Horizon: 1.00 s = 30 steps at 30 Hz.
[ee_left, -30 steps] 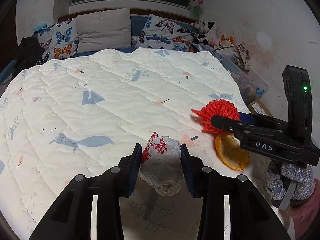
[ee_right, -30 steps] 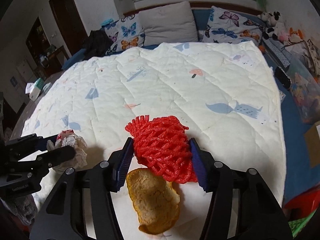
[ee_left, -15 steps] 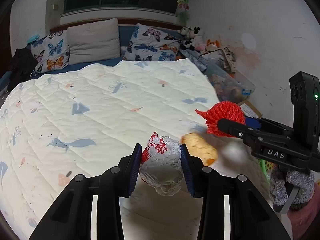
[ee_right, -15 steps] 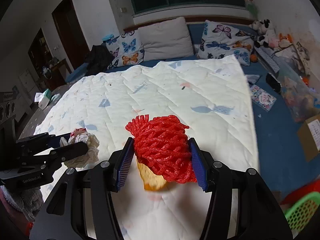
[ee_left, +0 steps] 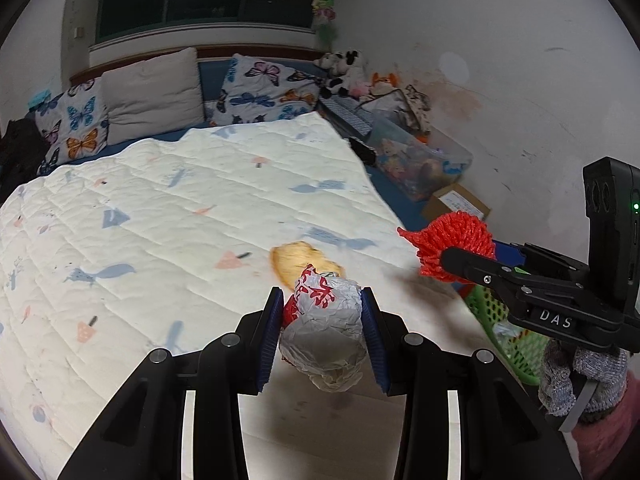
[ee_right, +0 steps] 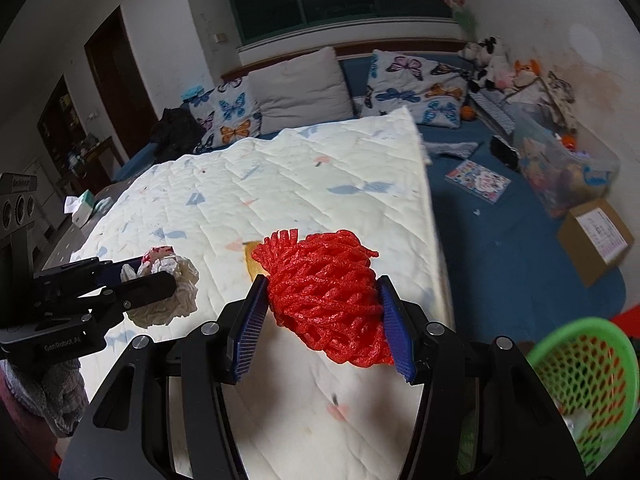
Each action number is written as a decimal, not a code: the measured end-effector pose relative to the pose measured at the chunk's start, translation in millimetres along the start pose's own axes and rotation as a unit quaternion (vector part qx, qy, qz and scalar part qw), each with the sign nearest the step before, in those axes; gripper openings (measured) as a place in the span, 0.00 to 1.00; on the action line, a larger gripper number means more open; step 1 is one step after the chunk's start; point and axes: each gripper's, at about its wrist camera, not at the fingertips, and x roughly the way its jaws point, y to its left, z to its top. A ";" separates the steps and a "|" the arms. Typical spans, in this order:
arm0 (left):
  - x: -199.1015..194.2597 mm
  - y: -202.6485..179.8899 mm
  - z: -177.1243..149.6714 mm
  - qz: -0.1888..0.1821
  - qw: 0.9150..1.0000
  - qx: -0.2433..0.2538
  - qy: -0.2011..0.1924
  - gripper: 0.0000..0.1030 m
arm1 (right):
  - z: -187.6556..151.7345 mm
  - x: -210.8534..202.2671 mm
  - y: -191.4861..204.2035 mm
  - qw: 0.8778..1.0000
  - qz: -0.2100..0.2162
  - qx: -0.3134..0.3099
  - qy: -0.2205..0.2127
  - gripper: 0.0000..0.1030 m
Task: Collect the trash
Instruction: 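Carry the crumpled bag and red foam net over the green basket with both tools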
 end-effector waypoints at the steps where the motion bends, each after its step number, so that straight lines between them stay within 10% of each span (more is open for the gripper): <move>1: -0.7 -7.7 -1.4 -0.006 1.000 0.004 0.000 0.37 | -2.9 -4.9 -2.9 1.000 -0.002 0.005 -0.001 0.54; 30: 27.1 -162.1 -24.5 -0.103 0.988 0.105 0.037 0.37 | -112.1 -109.0 -112.8 0.985 -0.134 0.110 0.000 0.55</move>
